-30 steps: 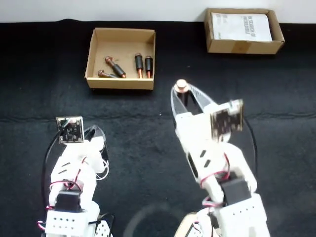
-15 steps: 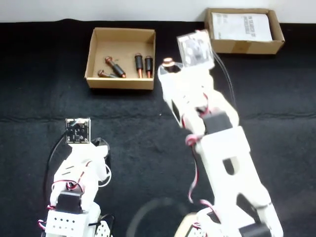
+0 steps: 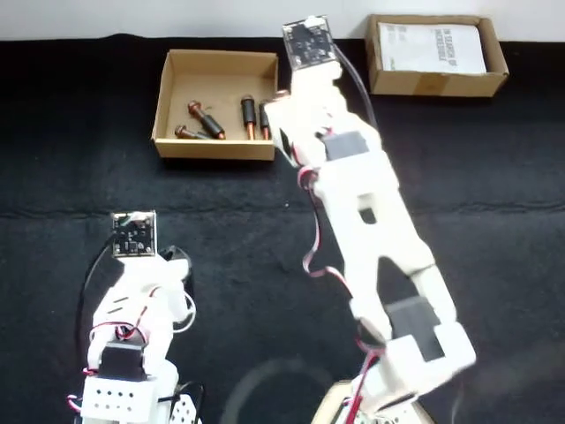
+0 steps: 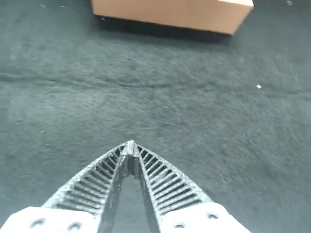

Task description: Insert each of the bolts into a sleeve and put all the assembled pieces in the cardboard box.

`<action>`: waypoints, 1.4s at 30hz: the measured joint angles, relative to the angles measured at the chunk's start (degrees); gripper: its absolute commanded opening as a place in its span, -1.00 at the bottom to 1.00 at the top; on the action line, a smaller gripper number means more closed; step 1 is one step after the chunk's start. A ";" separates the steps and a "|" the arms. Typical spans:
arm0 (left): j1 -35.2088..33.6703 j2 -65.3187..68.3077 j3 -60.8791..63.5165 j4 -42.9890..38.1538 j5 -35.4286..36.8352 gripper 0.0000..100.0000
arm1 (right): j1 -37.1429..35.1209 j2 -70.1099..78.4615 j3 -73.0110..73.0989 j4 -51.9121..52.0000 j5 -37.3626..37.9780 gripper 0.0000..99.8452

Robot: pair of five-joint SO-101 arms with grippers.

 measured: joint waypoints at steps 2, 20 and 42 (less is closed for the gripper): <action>-0.97 0.00 0.00 -0.35 0.00 -0.97 | -0.18 5.10 -4.66 0.00 0.00 -0.99; -1.49 0.00 0.00 -0.53 0.00 -0.97 | -9.58 46.24 -45.98 0.00 0.00 -0.99; -1.49 0.00 0.00 -1.58 0.00 -0.97 | -9.67 63.38 -71.21 -10.20 5.10 -0.94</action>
